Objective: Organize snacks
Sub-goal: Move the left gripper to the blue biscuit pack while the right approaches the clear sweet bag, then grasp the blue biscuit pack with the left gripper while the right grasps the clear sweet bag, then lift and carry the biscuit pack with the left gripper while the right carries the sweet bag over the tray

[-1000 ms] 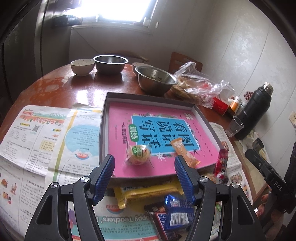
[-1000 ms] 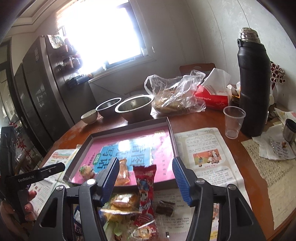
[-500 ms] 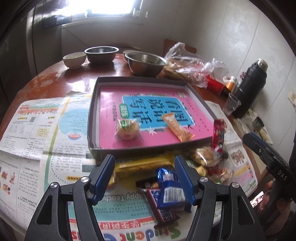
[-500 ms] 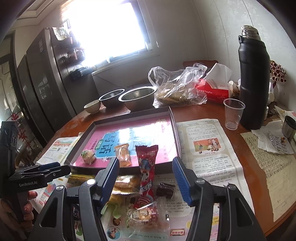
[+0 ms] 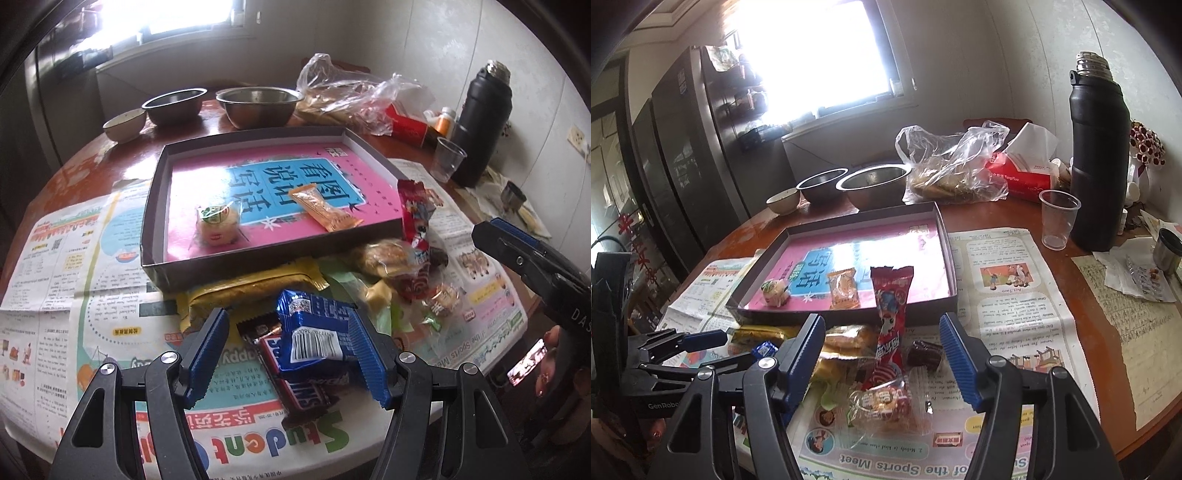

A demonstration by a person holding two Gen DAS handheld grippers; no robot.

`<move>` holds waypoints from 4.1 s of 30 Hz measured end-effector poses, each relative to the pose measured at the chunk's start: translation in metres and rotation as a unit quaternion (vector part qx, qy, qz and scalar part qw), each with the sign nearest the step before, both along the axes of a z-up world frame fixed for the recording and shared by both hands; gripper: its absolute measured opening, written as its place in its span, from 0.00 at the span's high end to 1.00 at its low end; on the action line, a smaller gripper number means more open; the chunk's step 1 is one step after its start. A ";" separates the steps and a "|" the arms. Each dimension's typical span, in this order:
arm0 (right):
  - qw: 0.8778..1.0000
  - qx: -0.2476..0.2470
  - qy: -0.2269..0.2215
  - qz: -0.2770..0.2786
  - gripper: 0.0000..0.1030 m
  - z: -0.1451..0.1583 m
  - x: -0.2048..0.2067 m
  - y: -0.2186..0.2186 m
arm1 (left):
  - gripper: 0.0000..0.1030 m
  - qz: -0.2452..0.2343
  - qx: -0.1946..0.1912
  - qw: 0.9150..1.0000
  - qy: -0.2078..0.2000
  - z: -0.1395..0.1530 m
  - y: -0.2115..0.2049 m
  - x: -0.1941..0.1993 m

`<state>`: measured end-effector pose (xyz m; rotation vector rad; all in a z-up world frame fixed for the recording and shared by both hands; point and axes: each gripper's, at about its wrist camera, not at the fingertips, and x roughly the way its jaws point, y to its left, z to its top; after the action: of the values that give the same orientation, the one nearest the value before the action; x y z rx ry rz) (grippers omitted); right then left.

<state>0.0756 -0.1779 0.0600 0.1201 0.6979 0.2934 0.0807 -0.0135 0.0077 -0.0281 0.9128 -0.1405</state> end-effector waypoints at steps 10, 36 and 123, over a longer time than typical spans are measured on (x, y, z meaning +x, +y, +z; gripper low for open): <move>0.999 -0.027 0.016 0.014 0.34 -0.017 -0.010 0.001 | 0.33 -0.015 0.027 0.999 0.005 -0.007 -0.017 -0.003; 0.995 -0.067 0.058 0.045 0.28 -0.060 -0.010 0.009 | 0.33 -0.033 0.082 0.995 0.034 -0.030 -0.044 0.004; 0.999 -0.015 -0.008 0.052 0.50 -0.034 -0.005 0.000 | 0.44 0.032 -0.051 0.998 -0.036 0.035 0.034 0.008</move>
<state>0.0710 -0.1776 0.0264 0.0534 0.6934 0.3832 0.0884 0.0207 0.0430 -0.1453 0.8313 -0.1271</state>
